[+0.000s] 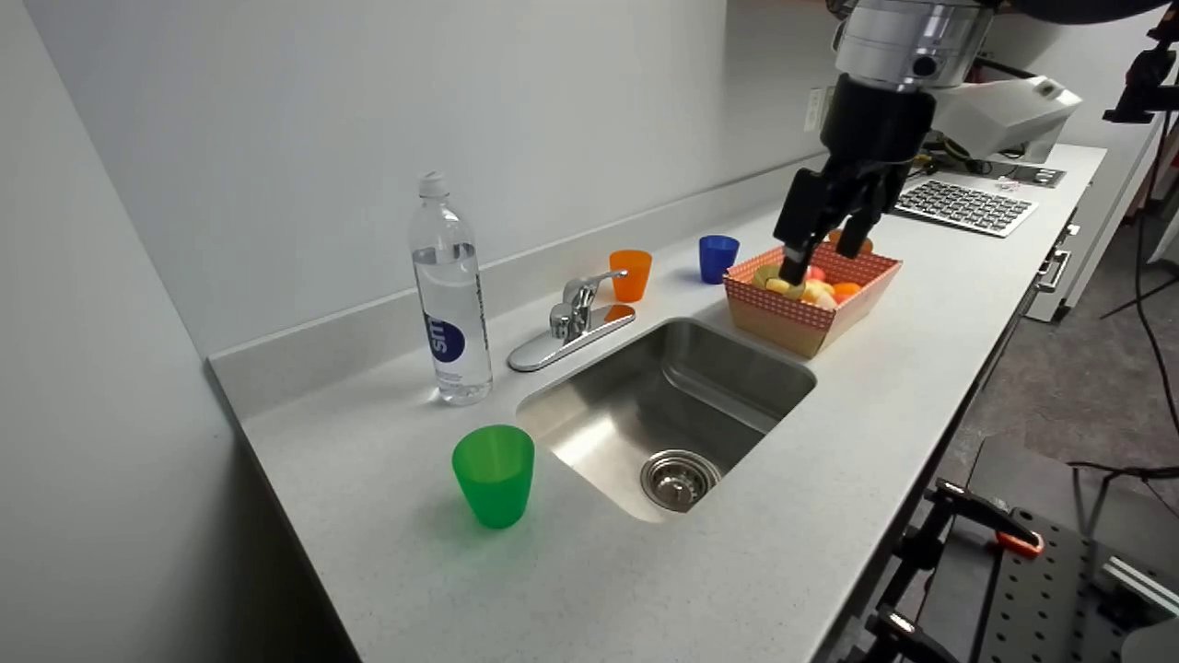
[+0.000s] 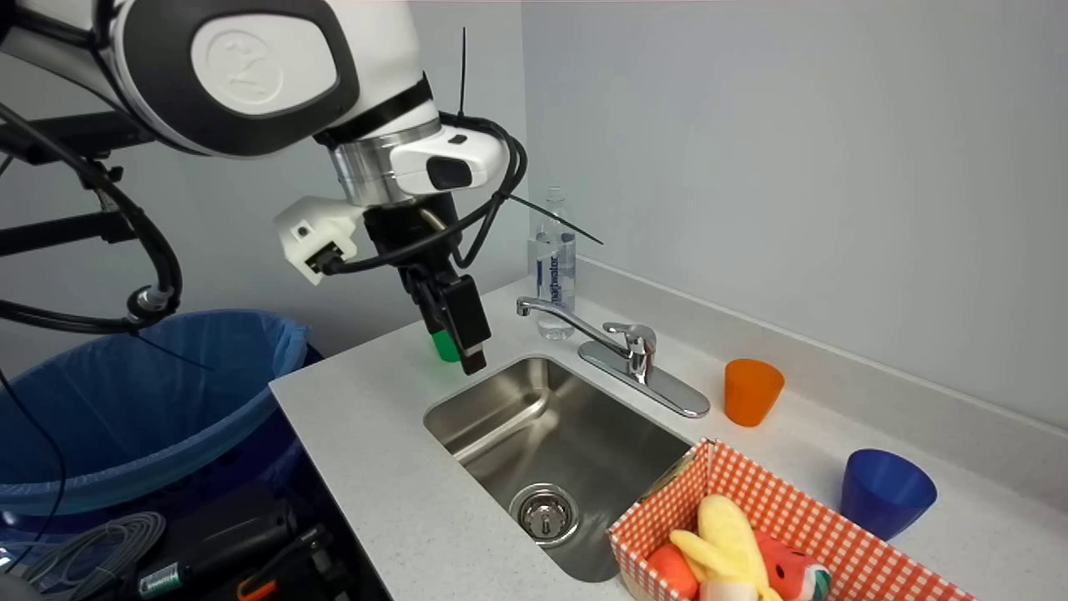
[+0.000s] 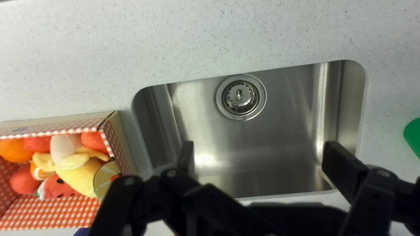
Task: Pick the stuffed banana and put it on the counter
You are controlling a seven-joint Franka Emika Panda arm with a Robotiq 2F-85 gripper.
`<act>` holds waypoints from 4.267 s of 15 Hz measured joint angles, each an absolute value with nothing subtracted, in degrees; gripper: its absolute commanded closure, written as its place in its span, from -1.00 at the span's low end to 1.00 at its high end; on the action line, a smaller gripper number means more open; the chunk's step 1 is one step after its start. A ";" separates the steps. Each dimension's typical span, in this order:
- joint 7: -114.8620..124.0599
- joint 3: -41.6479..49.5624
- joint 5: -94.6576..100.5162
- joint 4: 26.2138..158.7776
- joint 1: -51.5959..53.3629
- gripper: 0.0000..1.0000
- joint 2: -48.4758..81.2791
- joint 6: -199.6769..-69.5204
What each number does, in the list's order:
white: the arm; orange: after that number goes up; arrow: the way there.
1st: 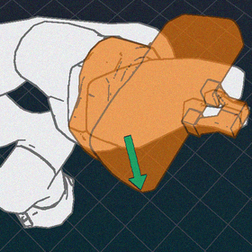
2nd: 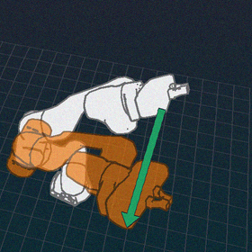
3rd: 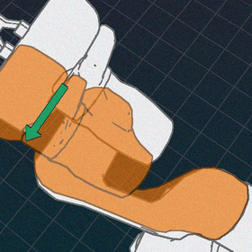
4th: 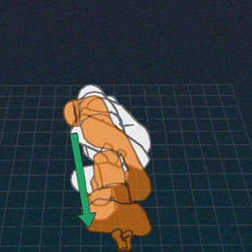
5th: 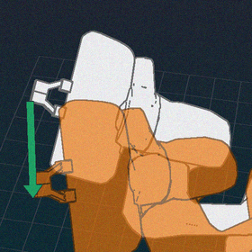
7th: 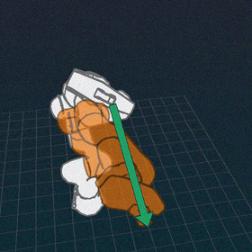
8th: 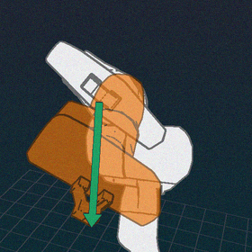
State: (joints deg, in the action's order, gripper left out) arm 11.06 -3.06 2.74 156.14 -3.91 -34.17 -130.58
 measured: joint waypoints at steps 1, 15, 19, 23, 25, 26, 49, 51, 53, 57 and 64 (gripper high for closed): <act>10.99 -2.74 2.74 155.90 -4.22 -1.00 -33.68 -130.58; 10.21 7.69 6.23 144.40 -14.10 -1.00 -16.29 -136.78; 10.27 9.41 6.23 141.37 -14.77 -1.00 -11.44 -138.02; 10.27 9.23 6.23 141.46 -14.61 -1.00 -11.66 -138.01; 10.27 9.23 6.23 141.46 -14.61 -1.00 -11.63 -138.01; 10.27 9.23 6.23 141.55 -14.58 -1.00 -11.57 -138.01; 34.92 15.49 5.33 123.98 -13.68 -1.00 16.39 -143.08; 38.92 16.04 4.09 123.01 -13.24 -1.00 17.97 -142.79; 41.12 16.13 2.71 122.33 -12.99 -0.47 19.25 -142.71; 41.51 16.11 0.08 121.53 -12.75 0.16 20.60 -142.39; 31.61 15.60 -1.58 117.96 -12.76 1.00 17.91 -137.45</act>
